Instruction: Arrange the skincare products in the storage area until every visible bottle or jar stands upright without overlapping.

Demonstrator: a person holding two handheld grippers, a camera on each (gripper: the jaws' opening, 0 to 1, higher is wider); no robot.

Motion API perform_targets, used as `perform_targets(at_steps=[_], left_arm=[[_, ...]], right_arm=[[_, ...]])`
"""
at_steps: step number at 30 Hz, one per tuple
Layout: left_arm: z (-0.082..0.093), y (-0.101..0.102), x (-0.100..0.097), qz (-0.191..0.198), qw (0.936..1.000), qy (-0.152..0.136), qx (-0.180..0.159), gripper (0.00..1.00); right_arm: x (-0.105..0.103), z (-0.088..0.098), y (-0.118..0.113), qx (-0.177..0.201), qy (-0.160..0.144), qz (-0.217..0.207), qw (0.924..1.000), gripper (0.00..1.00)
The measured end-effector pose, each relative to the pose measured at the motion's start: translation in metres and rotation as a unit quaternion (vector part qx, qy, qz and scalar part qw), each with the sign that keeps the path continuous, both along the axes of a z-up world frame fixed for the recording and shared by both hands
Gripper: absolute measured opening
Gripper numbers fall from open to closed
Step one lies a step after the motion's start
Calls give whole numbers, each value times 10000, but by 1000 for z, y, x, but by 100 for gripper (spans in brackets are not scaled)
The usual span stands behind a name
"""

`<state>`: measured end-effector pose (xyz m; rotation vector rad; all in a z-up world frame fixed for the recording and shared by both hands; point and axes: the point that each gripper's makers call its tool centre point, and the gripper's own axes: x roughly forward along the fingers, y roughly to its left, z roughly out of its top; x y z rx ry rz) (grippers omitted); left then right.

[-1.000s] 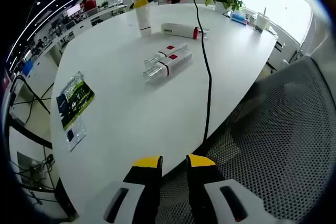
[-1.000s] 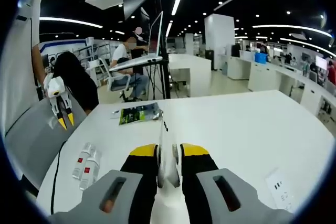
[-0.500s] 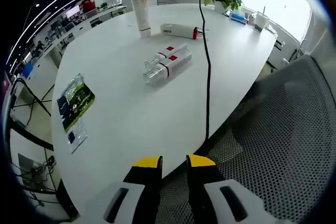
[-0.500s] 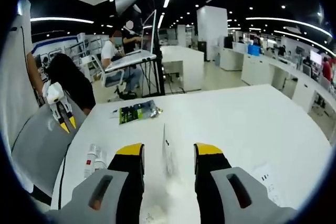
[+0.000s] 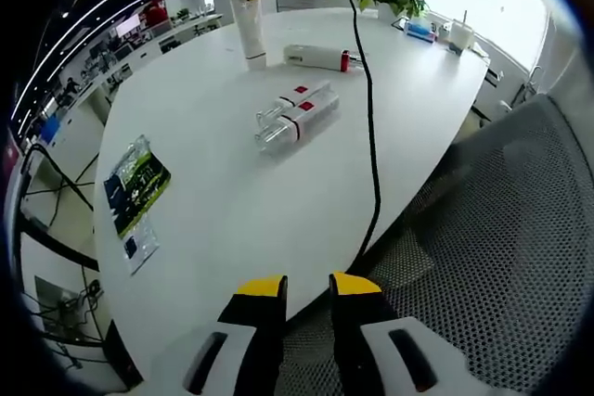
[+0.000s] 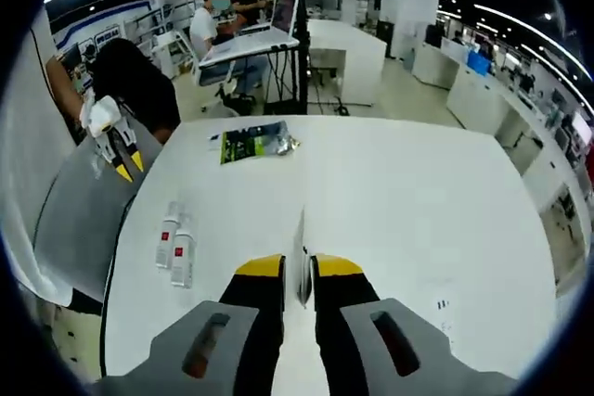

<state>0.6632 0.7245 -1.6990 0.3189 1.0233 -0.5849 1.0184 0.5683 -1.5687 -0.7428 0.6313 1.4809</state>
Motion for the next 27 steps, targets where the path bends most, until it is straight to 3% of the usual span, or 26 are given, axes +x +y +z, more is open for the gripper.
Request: perform_targets(at_steps=[6,8,17,27], left_arm=[[0,0,-1,-5,10000,17,9,19],[0,0,-1,-32,10000,-9,14,19],[0,0,-1,-10,10000,6,15,19],[0,0,-1,-20,10000,25,20,19]], right_arm=[[-2,-2,-2,-216,40,51,9997,3],[-2,-2,-4,-316,-108,242,9992,2],[-3,-2,-17,-440,87,366,9983,3],[9,-2,-19,-549,-108,333,9979,4]])
